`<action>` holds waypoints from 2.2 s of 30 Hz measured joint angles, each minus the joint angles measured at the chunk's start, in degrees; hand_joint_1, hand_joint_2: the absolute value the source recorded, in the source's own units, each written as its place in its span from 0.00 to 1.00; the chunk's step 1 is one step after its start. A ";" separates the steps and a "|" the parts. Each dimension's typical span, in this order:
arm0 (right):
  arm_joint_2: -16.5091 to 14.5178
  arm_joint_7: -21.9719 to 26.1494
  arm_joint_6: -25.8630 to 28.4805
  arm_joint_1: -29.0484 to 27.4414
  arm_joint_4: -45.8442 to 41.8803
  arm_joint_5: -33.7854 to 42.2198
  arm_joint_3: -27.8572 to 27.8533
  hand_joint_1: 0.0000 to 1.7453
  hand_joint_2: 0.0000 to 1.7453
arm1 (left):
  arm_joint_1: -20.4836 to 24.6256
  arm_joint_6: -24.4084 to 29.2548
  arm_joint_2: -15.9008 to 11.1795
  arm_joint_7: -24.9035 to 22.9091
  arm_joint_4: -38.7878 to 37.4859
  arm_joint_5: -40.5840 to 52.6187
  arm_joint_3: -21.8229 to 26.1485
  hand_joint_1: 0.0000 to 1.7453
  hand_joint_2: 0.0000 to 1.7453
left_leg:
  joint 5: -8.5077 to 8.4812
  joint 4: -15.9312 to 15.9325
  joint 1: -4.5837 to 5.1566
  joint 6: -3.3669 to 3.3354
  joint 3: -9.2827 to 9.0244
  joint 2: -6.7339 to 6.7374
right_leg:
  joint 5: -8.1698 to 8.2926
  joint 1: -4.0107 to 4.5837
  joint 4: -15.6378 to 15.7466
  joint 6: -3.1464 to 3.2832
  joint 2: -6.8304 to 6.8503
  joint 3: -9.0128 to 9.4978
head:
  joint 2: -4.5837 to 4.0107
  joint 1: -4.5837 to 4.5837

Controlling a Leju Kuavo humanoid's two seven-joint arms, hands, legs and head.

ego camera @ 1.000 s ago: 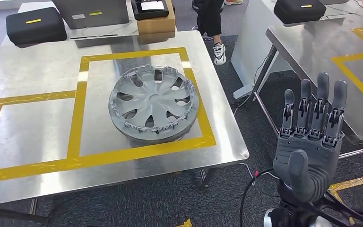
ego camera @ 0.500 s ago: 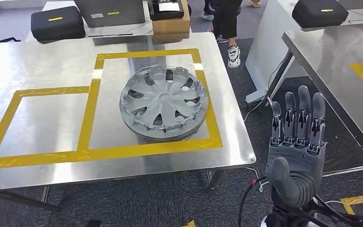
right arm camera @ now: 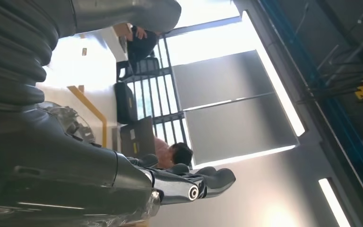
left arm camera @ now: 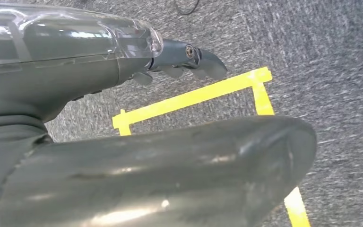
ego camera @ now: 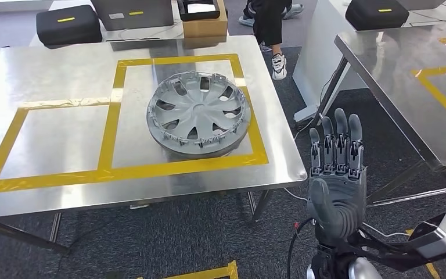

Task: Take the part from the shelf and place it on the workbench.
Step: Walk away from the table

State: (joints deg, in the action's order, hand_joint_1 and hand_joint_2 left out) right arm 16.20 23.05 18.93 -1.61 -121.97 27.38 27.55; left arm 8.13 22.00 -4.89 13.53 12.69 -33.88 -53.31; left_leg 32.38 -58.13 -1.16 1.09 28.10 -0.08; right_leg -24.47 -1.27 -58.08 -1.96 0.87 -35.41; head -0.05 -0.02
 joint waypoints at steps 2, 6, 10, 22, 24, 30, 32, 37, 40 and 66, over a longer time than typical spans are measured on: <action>0.02 -1.14 0.63 0.16 0.07 -0.45 0.04 0.00 1.00 | 0.19 -0.40 0.22 -0.35 0.04 0.49 -0.08 0.00 0.00 | -1.00 0.00 0.09 -1.11 0.91 0.03 | -2.09 -0.20 -1.49 -0.52 -0.15 -0.67 | -0.01 0.37; 0.03 -1.69 1.03 0.51 0.26 -0.74 0.11 0.00 1.00 | 0.40 -0.76 0.55 -0.47 0.09 0.82 -0.30 0.00 0.00 | -3.41 -0.05 0.80 -2.32 3.78 -0.01 | -11.85 -0.09 -13.97 -0.56 -0.29 -3.18 | -0.01 1.29; 0.02 -1.90 1.10 0.70 0.57 -0.85 0.27 0.00 1.00 | 0.40 -0.88 0.77 -0.49 0.10 1.03 -0.61 0.00 0.00 | -5.60 -0.08 1.96 -2.68 6.48 -0.07 | -8.62 1.18 -9.30 1.86 -0.55 3.10 | -0.01 2.04; 0.56 -3.92 4.83 1.44 0.41 -3.39 0.85 0.00 1.00 | 0.50 -1.83 1.64 -2.37 0.40 2.99 -2.13 0.00 0.00 | 3.48 -14.73 0.75 0.77 11.39 -0.07 | -1.95 1.97 4.36 3.91 -0.16 5.40 | -0.01 1.19; 0.87 -5.45 5.80 1.44 0.45 -5.50 0.89 0.00 1.00 | 0.50 -1.84 1.66 -2.30 0.40 2.90 -2.34 0.00 0.00 | 0.56 -14.76 0.23 1.62 9.10 0.05 | -0.92 1.42 3.48 3.26 -0.05 3.16 | 0.00 0.74; 2.01 -7.80 7.01 1.41 0.39 -9.46 1.07 0.00 1.00 | 0.88 -1.85 2.14 -1.94 0.53 2.72 -2.52 0.00 0.00 | 1.09 -0.02 -0.33 0.66 -1.35 -0.04 | 0.82 0.82 -0.07 1.08 -0.08 -0.71 | -0.01 0.24; 2.46 -8.58 7.30 1.11 0.66 -10.14 1.15 0.00 1.00 | 0.92 -1.90 2.28 -1.88 0.52 2.69 -2.54 0.00 0.00 | 0.13 -0.13 -0.20 -0.66 -0.31 -0.03 | -0.01 0.59 -0.62 0.46 -0.12 -1.20 | -0.01 0.71; 3.22 -8.17 7.14 -0.31 3.87 -7.66 1.44 0.00 1.00 | 1.07 -1.92 2.78 -1.88 0.54 2.81 -2.55 0.00 0.00 | -3.44 -0.21 0.60 -2.28 3.89 -0.22 | -11.39 0.48 -14.52 -0.10 -0.29 -3.37 | -0.01 2.05; 3.54 -6.72 5.76 -1.05 7.09 -5.00 1.65 0.00 1.00 | 0.99 -1.91 2.82 -2.10 0.52 3.02 -2.71 0.00 0.00 | -5.50 -0.24 1.63 -2.57 6.64 -0.29 | -8.17 1.03 -12.71 1.41 -0.44 0.62 | -0.01 2.82; -7.48 -32.44 12.47 5.02 95.10 -7.13 8.45 0.00 1.00 | 1.59 -2.93 4.83 -5.98 0.55 6.72 -5.73 0.00 0.00 | -3.09 -1.42 0.10 -1.90 4.49 -0.28 | -9.85 0.76 -10.71 0.18 -0.23 -3.39 | -0.01 4.41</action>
State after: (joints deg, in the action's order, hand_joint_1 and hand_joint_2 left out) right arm 8.72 -9.38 31.41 3.41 -26.88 20.25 36.00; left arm 9.72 19.08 -0.06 7.55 13.25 -27.16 -59.04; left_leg 29.29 -59.55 -1.07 -0.81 32.59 -0.36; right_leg -34.32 -0.51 -68.79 -1.78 0.64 -38.80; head -0.07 4.39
